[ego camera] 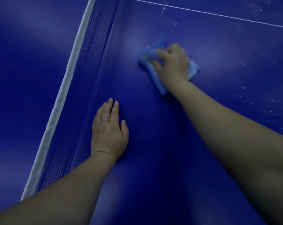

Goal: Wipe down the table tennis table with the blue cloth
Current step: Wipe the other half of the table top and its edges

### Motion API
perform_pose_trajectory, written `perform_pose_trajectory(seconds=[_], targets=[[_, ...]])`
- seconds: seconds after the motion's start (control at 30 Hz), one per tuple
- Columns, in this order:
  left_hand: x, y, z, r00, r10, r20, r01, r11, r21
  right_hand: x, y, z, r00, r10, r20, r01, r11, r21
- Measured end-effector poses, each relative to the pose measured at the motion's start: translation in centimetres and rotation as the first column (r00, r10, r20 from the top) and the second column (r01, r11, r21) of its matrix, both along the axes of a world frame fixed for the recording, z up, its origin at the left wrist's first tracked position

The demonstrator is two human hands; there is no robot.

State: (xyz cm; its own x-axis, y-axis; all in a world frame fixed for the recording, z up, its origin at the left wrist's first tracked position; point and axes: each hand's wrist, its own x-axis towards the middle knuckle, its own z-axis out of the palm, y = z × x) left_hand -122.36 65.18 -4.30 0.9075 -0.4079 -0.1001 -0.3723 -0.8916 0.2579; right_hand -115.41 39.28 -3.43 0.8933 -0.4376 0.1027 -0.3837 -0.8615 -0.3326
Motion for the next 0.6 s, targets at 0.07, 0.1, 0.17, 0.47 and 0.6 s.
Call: perform_pose_trajectory(seconds=[0.07, 0.1, 0.17, 0.47, 0.6], targets=[[0.0, 0.0, 0.1, 1.0, 0.002, -0.004, -0.002, 1.0, 0.004, -1.3, -0.6, -0.3, 0.941, -0.337, 0.033, 0.335, 0.94, 0.067], [0.0, -0.1, 0.2, 1.0, 0.007, -0.008, -0.007, 1.0, 0.006, -2.5, 0.6, -0.5, 0.909, -0.413, 0.047, 0.409, 0.909, 0.078], [0.0, -0.1, 0.3, 1.0, 0.016, -0.01, -0.016, 1.0, 0.01, -4.5, 4.8, -0.5, 0.948, -0.307, 0.081, 0.298, 0.949, 0.103], [-0.1, -0.1, 0.2, 1.0, 0.004, 0.003, -0.004, 0.999, 0.032, 3.9, -4.2, -0.1, 0.972, -0.234, 0.014, 0.234, 0.972, -0.012], [0.0, -0.2, 0.5, 1.0, 0.002, -0.005, -0.002, 0.999, 0.039, -0.7, -1.6, -0.7, 0.854, -0.515, 0.072, 0.509, 0.857, 0.086]])
